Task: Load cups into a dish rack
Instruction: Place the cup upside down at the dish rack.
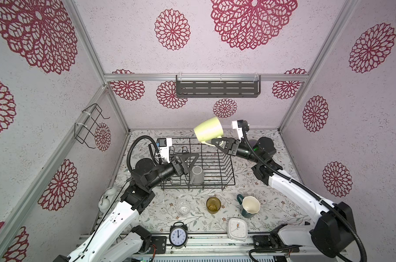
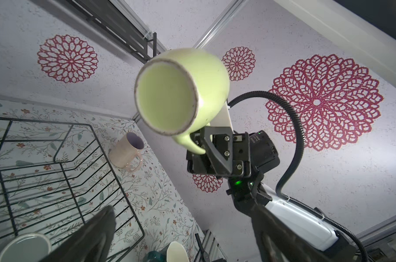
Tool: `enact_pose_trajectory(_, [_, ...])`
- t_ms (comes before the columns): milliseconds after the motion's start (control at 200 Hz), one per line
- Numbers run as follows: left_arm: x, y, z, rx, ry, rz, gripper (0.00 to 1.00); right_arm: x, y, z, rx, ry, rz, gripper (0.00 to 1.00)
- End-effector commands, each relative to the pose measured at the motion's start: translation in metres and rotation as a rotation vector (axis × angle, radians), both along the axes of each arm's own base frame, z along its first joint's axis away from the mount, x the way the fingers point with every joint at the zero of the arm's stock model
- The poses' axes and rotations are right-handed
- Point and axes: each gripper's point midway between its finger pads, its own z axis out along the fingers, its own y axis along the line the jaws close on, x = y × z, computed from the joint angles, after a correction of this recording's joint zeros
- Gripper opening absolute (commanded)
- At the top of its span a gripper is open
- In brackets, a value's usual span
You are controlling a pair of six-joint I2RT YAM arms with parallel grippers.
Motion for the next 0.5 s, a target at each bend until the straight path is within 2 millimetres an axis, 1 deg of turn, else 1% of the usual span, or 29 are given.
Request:
enact_pose_trajectory(0, [0.002, 0.007, 0.024, -0.137, -0.031, -0.009, 0.97, -0.029, -0.005, 0.06, 0.155, -0.181, 0.042, 0.0])
enact_pose_trajectory(85, [0.002, 0.008, 0.028, -0.182, -0.042, -0.027, 0.97, -0.023, -0.002, 0.049, 0.149, -0.146, 0.04, 0.0])
enact_pose_trajectory(165, [0.004, 0.007, 0.027, -0.188, -0.031, -0.026, 0.97, -0.02, 0.001, 0.041, 0.145, -0.124, 0.051, 0.0])
enact_pose_trajectory(325, [0.016, 0.015, 0.016, -0.19, 0.018, 0.028, 0.97, -0.032, 0.006, 0.046, 0.207, -0.121, 0.145, 0.0])
enact_pose_trajectory(405, [0.022, 0.017, 0.01, -0.189, 0.045, 0.047, 0.97, -0.037, 0.013, 0.043, 0.207, -0.108, 0.187, 0.0])
enact_pose_trajectory(495, [0.027, 0.015, 0.009, -0.189, 0.064, 0.035, 0.97, -0.042, 0.022, 0.037, 0.201, -0.1, 0.222, 0.0])
